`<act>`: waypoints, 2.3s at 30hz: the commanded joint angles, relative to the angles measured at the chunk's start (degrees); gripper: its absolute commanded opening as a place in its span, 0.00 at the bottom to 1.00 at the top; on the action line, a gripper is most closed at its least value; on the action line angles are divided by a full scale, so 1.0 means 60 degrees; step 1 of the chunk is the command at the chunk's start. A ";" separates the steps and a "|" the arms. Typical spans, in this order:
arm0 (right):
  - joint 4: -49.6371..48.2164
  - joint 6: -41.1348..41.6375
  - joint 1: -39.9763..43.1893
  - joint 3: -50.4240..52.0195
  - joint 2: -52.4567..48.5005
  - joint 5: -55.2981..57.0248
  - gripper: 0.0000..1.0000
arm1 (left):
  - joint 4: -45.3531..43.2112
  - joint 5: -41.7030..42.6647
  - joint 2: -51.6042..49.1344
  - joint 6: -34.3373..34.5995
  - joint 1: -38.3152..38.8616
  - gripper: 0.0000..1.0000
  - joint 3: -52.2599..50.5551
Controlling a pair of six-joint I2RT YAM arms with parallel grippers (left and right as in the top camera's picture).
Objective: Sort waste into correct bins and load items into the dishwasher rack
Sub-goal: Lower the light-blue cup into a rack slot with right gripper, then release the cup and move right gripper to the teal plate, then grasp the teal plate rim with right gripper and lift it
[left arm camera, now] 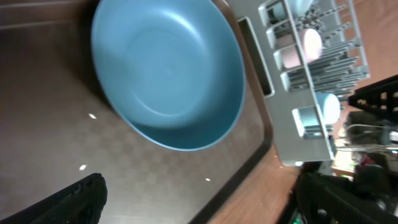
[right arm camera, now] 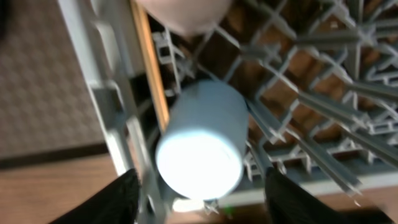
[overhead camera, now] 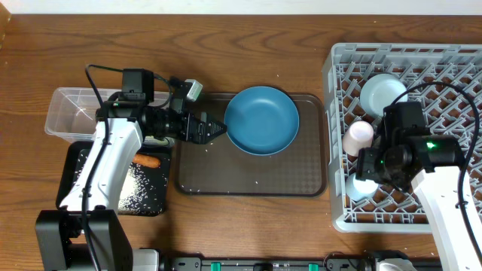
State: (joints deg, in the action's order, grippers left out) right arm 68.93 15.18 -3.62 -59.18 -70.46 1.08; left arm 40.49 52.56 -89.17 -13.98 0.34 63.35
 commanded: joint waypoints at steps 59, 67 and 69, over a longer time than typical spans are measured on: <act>-0.7614 -0.0718 -0.6776 -0.1563 -0.5406 0.0568 0.68 | -0.2295 -0.1024 0.0018 0.0878 -0.0007 1.00 -0.0040; -0.7599 -0.0714 -0.6776 -0.1555 -0.5588 0.0568 0.69 | -0.2911 -0.1024 0.0018 0.0878 -0.0011 1.00 -0.0040; -0.7603 -0.0718 -0.6772 -0.1555 -0.5639 0.0572 0.69 | -0.3155 -0.1024 0.0018 0.0878 -0.0022 1.00 -0.0040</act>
State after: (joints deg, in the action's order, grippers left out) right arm 23.27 11.51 -43.97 -67.70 -102.80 3.70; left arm 22.50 46.61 -89.17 -8.80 0.34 63.33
